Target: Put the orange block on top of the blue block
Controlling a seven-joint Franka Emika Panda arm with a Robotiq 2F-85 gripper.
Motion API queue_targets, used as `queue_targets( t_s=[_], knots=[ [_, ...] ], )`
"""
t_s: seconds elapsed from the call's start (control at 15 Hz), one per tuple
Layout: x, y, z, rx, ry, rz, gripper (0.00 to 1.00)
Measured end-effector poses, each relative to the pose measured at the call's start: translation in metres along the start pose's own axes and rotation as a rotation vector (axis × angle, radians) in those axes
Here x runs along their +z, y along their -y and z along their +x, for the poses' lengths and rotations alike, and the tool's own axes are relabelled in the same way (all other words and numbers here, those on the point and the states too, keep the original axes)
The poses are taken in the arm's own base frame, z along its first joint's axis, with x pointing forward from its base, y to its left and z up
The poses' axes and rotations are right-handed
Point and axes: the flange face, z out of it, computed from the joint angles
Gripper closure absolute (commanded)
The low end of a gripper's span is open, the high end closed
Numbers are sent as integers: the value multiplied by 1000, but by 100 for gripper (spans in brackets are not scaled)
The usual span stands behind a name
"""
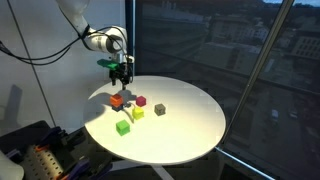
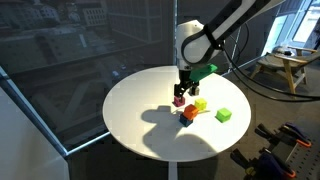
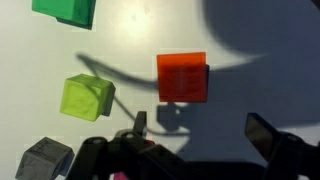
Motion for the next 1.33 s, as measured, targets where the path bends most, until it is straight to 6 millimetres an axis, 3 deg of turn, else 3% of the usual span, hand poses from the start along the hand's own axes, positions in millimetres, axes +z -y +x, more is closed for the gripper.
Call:
queue_targets(
  t_s=[0.6, 1.33],
  knots=[
    [-39, -4, -9, 35, 10, 17, 0],
    [-108, -9, -19, 39, -63, 28, 0]
  ],
)
